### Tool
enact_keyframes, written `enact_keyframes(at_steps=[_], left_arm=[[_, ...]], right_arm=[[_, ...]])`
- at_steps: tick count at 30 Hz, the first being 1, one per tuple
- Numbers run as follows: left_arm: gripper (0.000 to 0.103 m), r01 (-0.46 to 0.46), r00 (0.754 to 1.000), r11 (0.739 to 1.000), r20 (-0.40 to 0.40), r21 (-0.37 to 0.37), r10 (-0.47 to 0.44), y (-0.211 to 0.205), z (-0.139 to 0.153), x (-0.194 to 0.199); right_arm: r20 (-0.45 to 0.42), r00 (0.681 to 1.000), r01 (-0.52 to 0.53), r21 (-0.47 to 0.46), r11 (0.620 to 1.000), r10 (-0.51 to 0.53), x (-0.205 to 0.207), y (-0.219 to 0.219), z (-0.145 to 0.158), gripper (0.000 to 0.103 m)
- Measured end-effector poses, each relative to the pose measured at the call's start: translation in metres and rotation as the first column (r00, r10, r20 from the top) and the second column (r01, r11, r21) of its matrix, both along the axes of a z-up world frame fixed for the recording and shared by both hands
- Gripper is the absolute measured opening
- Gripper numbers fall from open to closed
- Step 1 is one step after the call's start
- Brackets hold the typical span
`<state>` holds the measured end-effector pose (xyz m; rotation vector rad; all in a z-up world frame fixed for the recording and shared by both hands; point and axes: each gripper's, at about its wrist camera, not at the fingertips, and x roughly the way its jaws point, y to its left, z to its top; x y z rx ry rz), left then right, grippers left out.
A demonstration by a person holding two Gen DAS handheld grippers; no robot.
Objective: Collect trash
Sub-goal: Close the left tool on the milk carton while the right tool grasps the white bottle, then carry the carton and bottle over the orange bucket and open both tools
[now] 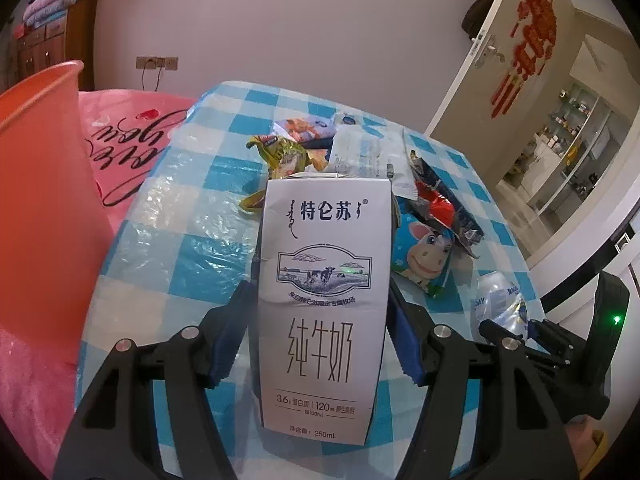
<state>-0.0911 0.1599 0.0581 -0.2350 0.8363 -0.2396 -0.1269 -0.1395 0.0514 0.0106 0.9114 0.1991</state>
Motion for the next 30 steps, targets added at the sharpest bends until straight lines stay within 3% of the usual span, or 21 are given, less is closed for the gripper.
enact_keyframes(at_steps=[9,16,20,25,30], left_arm=[[0.065,-0.028,0.990,0.998,0.133,-0.063,0.036,0.024,0.052,-0.021],[0.065,-0.184,0.949,0.981,0.251,-0.056,0.193,0.083,0.108,-0.037],[0.066,-0.332,0.902,0.943,0.289,-0.007,0.320,0.125,0.128,-0.042],[0.066,-0.480,0.847,0.877,0.274,0.025,0.456,0.172,0.126,-0.037],[0.066,-0.540,0.824,0.842,0.215,0.019,0.523,0.204,0.107,-0.027]], right_arm=[[0.053,0.995,-0.087,0.146,0.986,0.080,0.007,0.031,0.055,0.042],[0.119,0.950,-0.310,0.260,0.915,0.288,0.032,0.118,0.115,0.042],[0.163,0.891,-0.454,0.295,0.841,0.424,0.051,0.189,0.145,0.042],[0.214,0.820,-0.573,0.286,0.768,0.532,0.066,0.263,0.167,0.042],[0.209,0.777,-0.630,0.286,0.722,0.594,0.082,0.320,0.168,0.042]])
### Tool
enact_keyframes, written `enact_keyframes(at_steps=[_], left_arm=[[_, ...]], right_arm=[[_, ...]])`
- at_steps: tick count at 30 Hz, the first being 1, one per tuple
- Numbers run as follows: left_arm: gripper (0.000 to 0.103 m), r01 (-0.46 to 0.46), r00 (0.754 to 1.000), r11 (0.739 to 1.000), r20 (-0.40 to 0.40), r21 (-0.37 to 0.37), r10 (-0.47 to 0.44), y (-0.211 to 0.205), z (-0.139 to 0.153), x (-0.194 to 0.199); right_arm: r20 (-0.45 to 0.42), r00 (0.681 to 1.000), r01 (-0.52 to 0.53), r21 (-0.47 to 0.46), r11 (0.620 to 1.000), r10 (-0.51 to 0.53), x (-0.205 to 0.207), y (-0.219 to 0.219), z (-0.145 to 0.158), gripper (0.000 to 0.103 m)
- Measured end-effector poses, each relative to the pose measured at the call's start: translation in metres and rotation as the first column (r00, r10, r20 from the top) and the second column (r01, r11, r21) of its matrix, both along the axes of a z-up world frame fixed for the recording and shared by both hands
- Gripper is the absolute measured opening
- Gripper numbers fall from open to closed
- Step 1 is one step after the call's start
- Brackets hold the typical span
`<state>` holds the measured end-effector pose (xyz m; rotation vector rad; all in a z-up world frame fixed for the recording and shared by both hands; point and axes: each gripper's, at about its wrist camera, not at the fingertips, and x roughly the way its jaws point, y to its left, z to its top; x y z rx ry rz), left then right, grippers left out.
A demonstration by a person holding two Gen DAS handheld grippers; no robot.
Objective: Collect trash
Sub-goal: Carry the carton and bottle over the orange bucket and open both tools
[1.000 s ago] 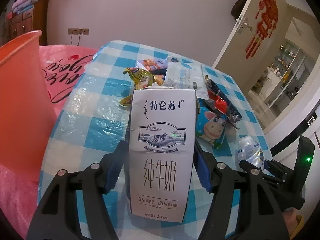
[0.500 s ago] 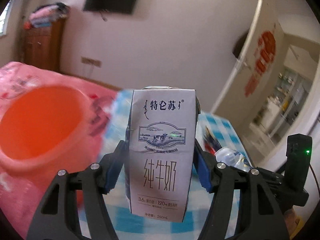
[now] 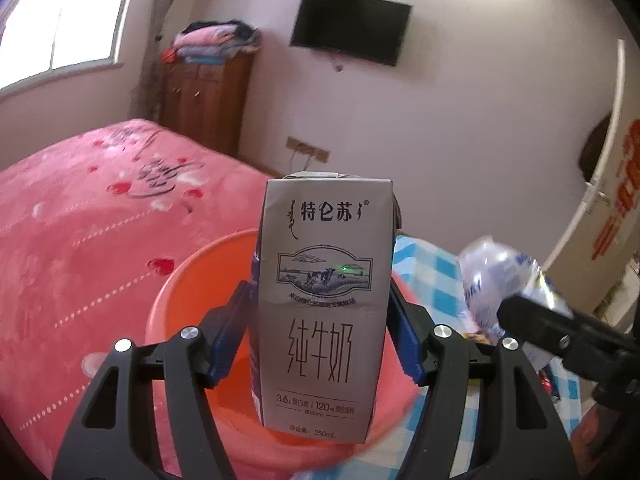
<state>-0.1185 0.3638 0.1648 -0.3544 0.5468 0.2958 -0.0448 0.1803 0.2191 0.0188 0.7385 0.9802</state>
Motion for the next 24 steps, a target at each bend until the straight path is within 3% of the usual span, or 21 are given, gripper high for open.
enact_keyframes(at_steps=[7,8,9,11,15,18,24], left_arm=[[0.068,-0.056,0.996,0.996,-0.070,-0.069,0.051,0.022,-0.031,0.009],[0.070,-0.060,0.996,0.996,-0.072,-0.070,0.055,0.024,-0.033,0.009],[0.073,-0.063,0.996,0.996,-0.072,-0.065,0.059,0.025,-0.034,0.009],[0.077,-0.066,0.996,0.996,-0.060,-0.055,0.062,0.024,-0.033,0.005],[0.084,-0.060,0.998,0.998,0.000,-0.035,0.060,0.019,-0.030,-0.005],[0.084,-0.045,0.998,0.999,0.040,-0.026,0.046,0.018,-0.031,-0.009],[0.087,0.014,0.981,1.000,0.191,-0.002,-0.013,0.005,-0.024,-0.034]], right_arm=[[-0.084,0.995,-0.048,-0.010,0.999,0.047,0.018,0.039,-0.023,0.045],[-0.088,0.995,-0.046,-0.005,0.999,0.045,0.017,0.038,-0.026,0.052],[-0.091,0.995,-0.039,-0.002,0.999,0.038,0.018,0.037,-0.029,0.065],[-0.107,0.994,-0.022,0.025,0.999,0.024,0.021,0.029,-0.032,0.076],[-0.108,0.993,0.050,0.049,0.998,-0.045,0.020,0.003,-0.036,0.084],[-0.101,0.991,0.097,0.059,0.994,-0.091,0.015,-0.019,-0.037,0.085],[-0.061,0.972,0.228,0.050,0.972,-0.225,0.002,-0.063,-0.053,0.090]])
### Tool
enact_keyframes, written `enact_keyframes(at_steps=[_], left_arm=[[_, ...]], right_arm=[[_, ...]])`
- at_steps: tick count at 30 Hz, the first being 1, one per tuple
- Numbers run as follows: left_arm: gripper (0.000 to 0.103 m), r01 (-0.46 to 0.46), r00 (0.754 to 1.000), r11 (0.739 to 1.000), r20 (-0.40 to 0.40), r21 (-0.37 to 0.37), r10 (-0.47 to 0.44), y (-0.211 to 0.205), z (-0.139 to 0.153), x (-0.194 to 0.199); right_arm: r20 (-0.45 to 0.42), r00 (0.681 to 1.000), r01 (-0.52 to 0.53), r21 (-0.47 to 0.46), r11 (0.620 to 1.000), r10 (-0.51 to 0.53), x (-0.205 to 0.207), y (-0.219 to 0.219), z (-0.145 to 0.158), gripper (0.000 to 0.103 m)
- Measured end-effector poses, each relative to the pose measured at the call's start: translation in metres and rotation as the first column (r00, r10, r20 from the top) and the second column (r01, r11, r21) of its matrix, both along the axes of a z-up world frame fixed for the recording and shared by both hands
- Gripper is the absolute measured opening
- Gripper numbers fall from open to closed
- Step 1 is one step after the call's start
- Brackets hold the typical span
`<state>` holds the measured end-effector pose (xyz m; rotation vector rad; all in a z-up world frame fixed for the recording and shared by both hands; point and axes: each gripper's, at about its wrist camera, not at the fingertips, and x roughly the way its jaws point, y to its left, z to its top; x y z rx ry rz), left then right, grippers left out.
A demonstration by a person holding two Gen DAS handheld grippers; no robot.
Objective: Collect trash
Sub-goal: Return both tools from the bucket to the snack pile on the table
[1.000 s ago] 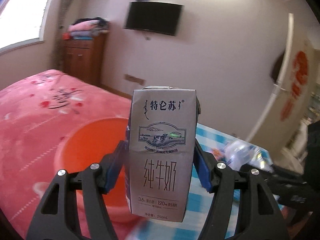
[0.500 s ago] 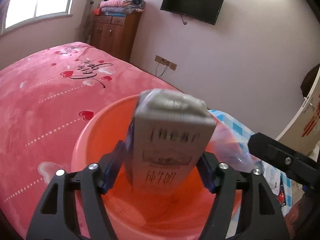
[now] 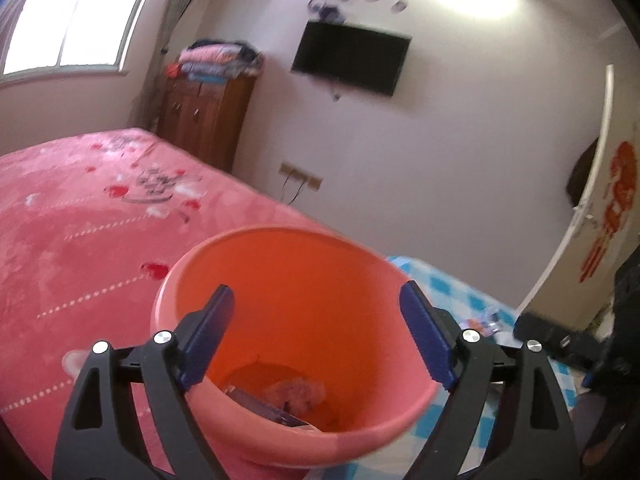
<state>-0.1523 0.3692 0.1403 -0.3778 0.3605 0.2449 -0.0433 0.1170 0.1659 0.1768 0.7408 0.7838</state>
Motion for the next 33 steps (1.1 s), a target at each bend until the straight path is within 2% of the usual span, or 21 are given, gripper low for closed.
enact_keyframes(at_steps=[3,5,9,16,20,24,28,33], left_arm=[[0.090,0.047,0.997,0.998,0.052,0.052,-0.049,-0.016,0.006,-0.006],[0.090,0.080,0.995,0.993,0.052,0.087,-0.084,-0.027,0.010,-0.007],[0.091,0.140,0.989,0.979,0.030,0.148,-0.146,-0.046,0.015,-0.006],[0.090,0.249,0.968,0.952,-0.076,0.178,-0.239,-0.083,0.022,0.002],[0.090,0.321,0.942,0.935,-0.157,0.150,-0.298,-0.107,0.017,0.011],[0.090,0.364,0.926,0.921,-0.162,0.136,-0.342,-0.128,0.015,0.014],[0.090,0.395,0.910,0.915,-0.176,0.083,-0.377,-0.148,0.010,0.029],[0.090,0.422,0.895,0.903,-0.198,0.080,-0.401,-0.172,0.001,0.045]], right_arm=[[0.036,0.998,0.061,-0.033,0.998,-0.060,-0.012,-0.021,-0.011,0.091],[0.073,0.992,0.106,-0.062,0.992,-0.102,-0.022,-0.036,-0.018,0.091],[0.152,0.974,0.182,-0.103,0.978,-0.166,-0.045,-0.065,-0.019,0.097],[0.157,0.944,0.311,-0.138,0.940,-0.290,-0.064,-0.123,-0.013,0.098],[0.136,0.932,0.354,-0.145,0.924,-0.336,-0.071,-0.150,-0.016,0.098],[0.117,0.923,0.381,-0.130,0.915,-0.367,-0.071,-0.175,-0.021,0.098],[0.085,0.914,0.404,-0.113,0.908,-0.397,-0.067,-0.200,-0.022,0.098],[0.091,0.893,0.449,-0.111,0.887,-0.441,-0.065,-0.234,-0.024,0.098]])
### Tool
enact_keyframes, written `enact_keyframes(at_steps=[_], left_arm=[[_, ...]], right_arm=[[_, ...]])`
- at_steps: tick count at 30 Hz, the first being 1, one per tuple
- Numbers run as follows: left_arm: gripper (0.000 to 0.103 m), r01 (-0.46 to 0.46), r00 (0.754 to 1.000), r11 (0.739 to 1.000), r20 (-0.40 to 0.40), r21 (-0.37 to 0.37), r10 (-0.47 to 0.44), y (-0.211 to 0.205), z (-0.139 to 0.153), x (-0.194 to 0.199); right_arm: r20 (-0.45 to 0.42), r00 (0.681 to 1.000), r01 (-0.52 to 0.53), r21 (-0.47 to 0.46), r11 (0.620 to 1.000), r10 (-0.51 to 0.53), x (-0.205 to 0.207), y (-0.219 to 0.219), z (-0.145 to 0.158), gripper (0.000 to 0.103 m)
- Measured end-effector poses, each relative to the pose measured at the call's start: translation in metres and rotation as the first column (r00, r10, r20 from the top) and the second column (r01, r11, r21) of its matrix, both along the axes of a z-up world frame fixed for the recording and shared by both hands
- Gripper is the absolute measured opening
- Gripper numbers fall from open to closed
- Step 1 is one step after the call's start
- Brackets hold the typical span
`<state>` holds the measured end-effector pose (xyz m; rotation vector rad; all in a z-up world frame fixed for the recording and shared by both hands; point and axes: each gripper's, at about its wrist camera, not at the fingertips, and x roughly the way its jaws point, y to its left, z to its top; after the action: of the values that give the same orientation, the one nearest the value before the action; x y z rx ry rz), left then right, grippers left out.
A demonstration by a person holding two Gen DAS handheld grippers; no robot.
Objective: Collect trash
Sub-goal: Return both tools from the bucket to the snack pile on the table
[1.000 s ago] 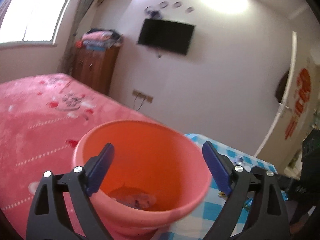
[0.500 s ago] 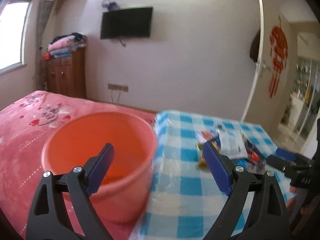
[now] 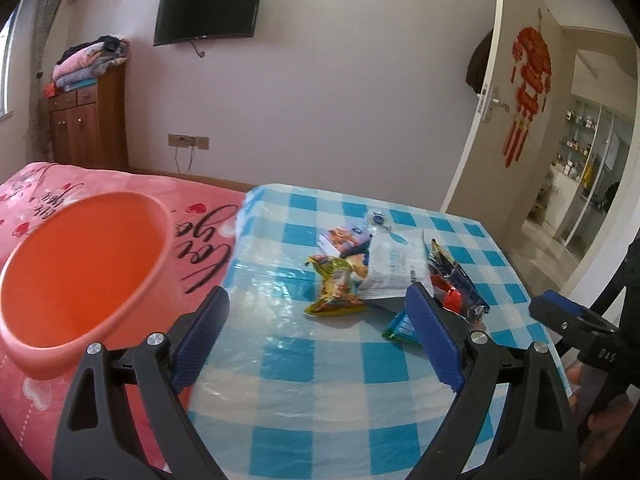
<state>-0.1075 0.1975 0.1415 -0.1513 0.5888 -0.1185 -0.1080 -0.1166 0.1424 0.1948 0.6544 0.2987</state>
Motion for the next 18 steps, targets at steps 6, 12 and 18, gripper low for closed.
enact_keyframes(at_steps=[6,12,18], left_arm=[[0.090,0.023,0.999,1.000,-0.033,0.001,-0.023,-0.019,-0.012,0.019],[0.090,0.040,0.997,0.999,-0.063,0.008,-0.040,-0.029,-0.020,0.029],[0.090,0.038,0.994,0.999,-0.105,0.001,-0.038,-0.033,-0.034,0.041]], right_arm=[[-0.026,0.998,0.065,0.011,0.998,-0.065,0.003,-0.040,-0.012,0.098],[-0.042,0.991,0.127,0.029,0.991,-0.126,0.008,-0.071,-0.017,0.098],[-0.083,0.987,0.143,0.046,0.989,-0.139,0.016,-0.085,-0.023,0.098]])
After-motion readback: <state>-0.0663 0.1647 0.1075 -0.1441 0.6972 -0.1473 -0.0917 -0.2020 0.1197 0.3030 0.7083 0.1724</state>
